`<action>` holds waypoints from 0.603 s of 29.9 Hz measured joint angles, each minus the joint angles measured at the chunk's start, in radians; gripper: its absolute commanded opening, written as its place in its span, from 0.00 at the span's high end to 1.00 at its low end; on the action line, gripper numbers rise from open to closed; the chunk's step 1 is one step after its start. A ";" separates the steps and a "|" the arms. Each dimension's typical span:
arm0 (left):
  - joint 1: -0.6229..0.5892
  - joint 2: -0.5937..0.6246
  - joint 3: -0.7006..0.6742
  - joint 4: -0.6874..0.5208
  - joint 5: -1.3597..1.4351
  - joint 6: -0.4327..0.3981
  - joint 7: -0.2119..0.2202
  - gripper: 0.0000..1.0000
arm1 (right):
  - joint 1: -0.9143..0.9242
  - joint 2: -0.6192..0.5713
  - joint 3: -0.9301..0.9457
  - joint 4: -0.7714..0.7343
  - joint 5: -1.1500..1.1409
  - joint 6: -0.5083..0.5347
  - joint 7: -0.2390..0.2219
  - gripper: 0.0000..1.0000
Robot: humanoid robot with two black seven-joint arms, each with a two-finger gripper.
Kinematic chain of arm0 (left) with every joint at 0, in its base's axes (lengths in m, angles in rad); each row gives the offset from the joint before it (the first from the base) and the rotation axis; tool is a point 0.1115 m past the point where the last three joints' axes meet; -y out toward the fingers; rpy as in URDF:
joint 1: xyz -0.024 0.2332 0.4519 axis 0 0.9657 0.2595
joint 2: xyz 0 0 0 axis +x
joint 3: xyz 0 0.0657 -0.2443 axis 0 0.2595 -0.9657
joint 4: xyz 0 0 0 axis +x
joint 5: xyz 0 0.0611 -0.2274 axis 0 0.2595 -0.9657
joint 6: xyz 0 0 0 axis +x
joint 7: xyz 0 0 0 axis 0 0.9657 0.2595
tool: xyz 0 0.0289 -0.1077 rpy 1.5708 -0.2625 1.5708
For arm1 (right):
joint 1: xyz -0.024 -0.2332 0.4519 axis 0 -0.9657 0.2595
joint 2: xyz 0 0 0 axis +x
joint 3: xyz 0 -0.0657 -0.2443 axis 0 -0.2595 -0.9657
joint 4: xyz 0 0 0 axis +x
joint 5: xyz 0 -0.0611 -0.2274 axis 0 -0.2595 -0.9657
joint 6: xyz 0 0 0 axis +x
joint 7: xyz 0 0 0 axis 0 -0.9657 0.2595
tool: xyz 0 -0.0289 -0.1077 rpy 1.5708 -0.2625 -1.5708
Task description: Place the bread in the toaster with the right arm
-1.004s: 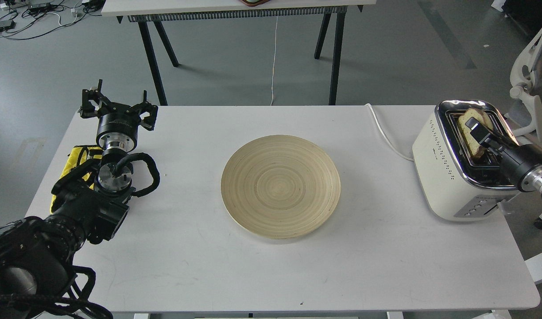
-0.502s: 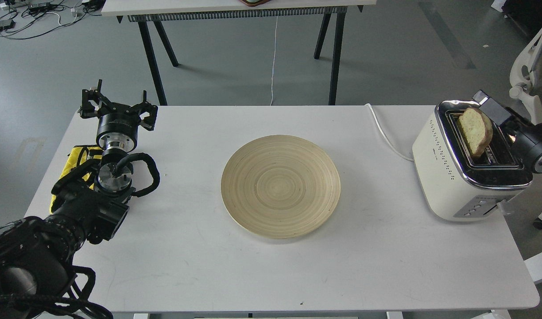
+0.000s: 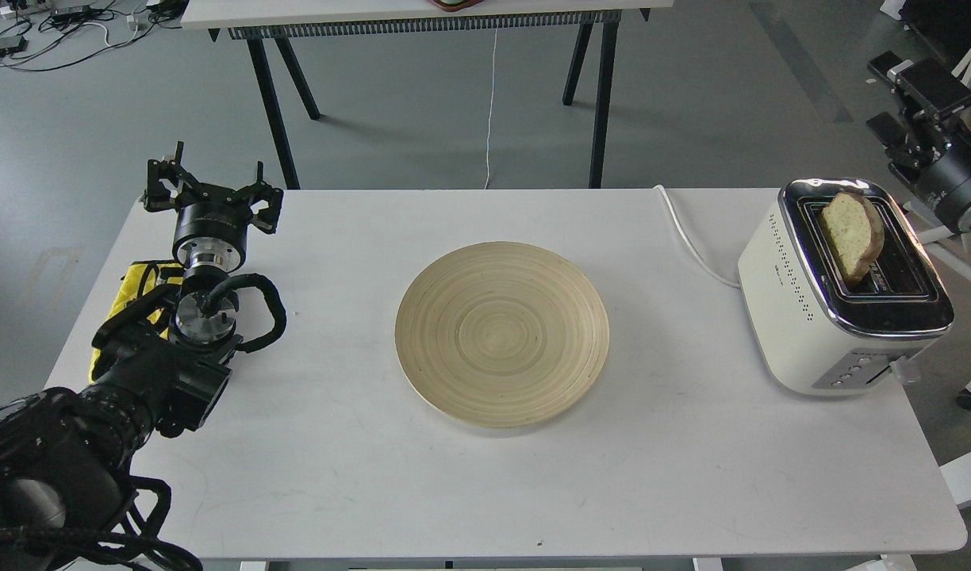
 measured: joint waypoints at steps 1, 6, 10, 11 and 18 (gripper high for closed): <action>0.000 0.000 0.000 0.000 0.000 0.000 0.000 0.00 | -0.002 0.033 0.008 -0.004 0.025 0.004 0.007 0.06; 0.000 0.000 0.000 0.000 0.000 0.000 0.000 0.00 | -0.013 0.195 0.020 -0.046 0.203 0.070 0.075 0.06; 0.000 0.000 0.000 0.000 0.000 0.000 0.000 0.00 | -0.020 0.327 0.023 -0.139 0.328 0.188 0.096 0.05; 0.000 0.000 0.000 0.000 0.000 0.000 0.000 0.00 | -0.021 0.365 0.027 -0.173 0.349 0.217 0.096 0.05; 0.000 0.000 0.001 0.000 0.000 0.000 0.000 0.00 | -0.041 0.566 0.115 -0.397 0.444 0.457 0.097 0.03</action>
